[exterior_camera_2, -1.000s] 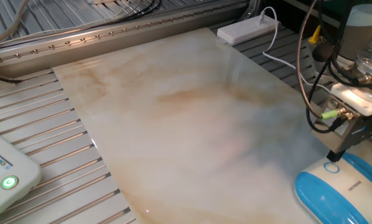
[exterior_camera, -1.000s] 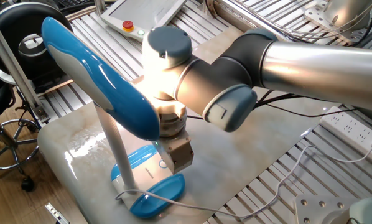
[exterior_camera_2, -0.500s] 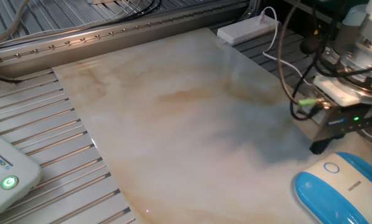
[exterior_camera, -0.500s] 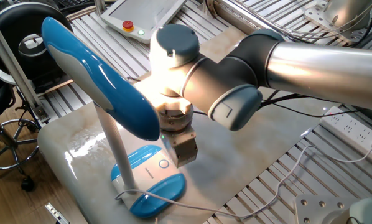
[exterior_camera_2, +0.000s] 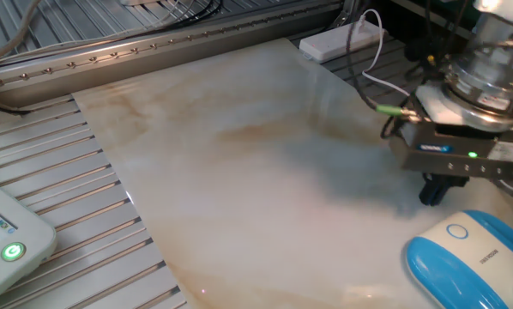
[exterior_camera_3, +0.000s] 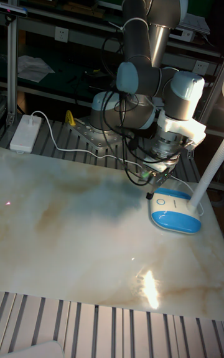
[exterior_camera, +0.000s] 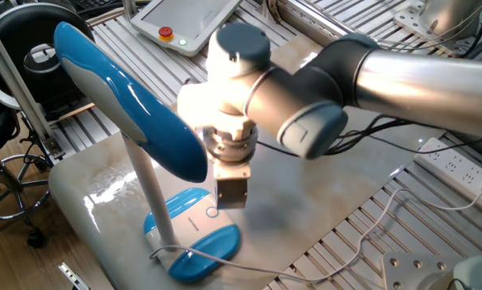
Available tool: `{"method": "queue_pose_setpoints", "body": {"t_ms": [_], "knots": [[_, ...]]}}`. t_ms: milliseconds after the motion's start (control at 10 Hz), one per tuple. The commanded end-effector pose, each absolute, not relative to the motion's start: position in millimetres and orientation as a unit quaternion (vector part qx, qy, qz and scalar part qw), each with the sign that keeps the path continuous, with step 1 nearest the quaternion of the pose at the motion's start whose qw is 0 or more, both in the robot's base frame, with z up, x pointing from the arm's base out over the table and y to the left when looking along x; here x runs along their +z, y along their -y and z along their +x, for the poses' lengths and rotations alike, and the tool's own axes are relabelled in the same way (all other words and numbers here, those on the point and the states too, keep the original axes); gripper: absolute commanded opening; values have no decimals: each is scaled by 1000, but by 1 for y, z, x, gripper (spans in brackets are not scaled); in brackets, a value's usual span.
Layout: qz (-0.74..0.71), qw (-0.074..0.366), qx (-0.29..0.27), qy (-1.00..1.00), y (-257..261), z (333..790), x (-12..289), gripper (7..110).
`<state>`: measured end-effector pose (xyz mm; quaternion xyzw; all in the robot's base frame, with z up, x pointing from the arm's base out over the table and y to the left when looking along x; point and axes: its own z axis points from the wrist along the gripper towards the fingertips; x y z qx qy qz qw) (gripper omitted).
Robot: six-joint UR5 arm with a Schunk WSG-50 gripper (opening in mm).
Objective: Turn on the desk lamp by pressing the button
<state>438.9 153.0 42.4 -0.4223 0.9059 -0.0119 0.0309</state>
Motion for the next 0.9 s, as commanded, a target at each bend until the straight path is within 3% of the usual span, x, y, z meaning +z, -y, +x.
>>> {"method": "queue_pose_setpoints", "body": {"t_ms": [0, 400, 800], "knots": [[-318, 20, -4, -948, -130, 438, 62, 7], [-202, 49, 32, -978, -126, 449, 69, 7], [-167, 51, 40, -984, -125, 453, 64, 7]]}}
